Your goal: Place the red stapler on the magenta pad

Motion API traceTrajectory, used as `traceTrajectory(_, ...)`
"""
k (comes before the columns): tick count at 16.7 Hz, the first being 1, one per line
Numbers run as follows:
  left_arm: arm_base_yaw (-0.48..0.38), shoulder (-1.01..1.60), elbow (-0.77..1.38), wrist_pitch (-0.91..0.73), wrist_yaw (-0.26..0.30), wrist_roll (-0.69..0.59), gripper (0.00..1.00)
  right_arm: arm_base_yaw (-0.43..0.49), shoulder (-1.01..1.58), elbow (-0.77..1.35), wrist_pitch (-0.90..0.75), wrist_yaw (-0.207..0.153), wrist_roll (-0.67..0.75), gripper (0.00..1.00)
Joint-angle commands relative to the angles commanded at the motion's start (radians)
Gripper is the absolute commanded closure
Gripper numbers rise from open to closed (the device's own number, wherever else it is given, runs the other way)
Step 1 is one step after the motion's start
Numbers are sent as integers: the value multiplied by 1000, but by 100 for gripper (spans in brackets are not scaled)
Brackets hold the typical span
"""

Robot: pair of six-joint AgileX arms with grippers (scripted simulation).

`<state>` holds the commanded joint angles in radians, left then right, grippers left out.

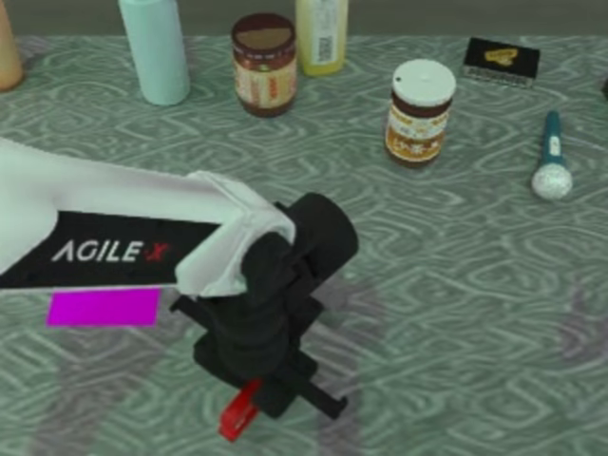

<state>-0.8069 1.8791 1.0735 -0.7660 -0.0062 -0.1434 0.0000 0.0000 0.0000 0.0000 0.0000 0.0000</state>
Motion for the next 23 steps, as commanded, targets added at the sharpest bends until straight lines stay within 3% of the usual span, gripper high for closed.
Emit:
traceTrajectory(8,0,-6,16,-17,0,0,100,0,0,0,0,0,0,0)
traceTrajectory(16,11,-118,226,-357,-1,-7,100,0,0,0,0,0,0,0)
traceTrajectory(23,10,-136,249,-388,-1,-6,100,0,0,0,0,0,0,0)
